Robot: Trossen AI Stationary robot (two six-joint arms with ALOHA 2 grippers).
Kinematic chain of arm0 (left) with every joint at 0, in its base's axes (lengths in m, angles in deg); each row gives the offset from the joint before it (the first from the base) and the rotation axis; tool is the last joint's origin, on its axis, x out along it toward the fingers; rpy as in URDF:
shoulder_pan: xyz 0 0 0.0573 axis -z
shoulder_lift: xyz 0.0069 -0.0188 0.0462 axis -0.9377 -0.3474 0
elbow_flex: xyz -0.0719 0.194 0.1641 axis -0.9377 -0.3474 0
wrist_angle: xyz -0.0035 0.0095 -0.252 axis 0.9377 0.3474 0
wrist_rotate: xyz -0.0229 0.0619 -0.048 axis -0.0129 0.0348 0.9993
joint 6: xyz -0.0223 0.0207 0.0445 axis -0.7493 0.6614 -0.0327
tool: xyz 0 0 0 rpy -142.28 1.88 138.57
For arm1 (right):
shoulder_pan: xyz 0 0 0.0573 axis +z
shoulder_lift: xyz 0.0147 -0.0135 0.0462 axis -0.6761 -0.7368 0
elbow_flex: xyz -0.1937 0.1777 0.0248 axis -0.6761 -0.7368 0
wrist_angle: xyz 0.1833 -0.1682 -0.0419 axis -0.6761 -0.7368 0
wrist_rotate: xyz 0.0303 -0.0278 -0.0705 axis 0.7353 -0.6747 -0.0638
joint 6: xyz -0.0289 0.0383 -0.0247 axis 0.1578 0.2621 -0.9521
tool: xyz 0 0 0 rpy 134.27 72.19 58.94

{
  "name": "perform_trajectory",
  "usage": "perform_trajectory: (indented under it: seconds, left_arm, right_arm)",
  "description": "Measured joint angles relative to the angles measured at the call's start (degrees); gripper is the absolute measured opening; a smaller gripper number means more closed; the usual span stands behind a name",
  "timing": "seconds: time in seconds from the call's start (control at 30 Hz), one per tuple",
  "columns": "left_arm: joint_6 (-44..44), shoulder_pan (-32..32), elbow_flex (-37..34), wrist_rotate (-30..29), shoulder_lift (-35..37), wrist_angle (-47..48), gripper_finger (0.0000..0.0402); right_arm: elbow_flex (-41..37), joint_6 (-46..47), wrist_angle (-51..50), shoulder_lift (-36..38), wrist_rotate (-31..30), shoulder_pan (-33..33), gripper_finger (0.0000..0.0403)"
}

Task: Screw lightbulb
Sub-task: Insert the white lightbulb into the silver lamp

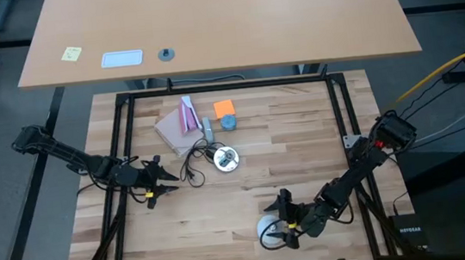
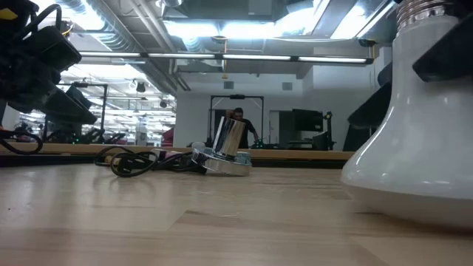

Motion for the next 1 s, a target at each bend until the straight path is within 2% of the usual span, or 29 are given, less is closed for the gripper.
perform_trajectory:
  seconds: [0.2,0.8,1.0]
  left_arm:
    - [0.0,0.0,0.0,0.0,0.0,0.0,0.0143]
    - [0.0,0.0,0.0,0.0,0.0,0.0,0.0143]
    - [0.0,0.0,0.0,0.0,0.0,0.0,0.0143]
  right_arm:
    - [0.0,0.0,-1.3,0.0,0.1,0.0,0.0374]
    - [0.0,1.8,-1.2,0.0,-2.3,-0.8,0.0205]
    - [0.0,1.9,-0.9,0.0,-2.9,-1.6,0.0174]
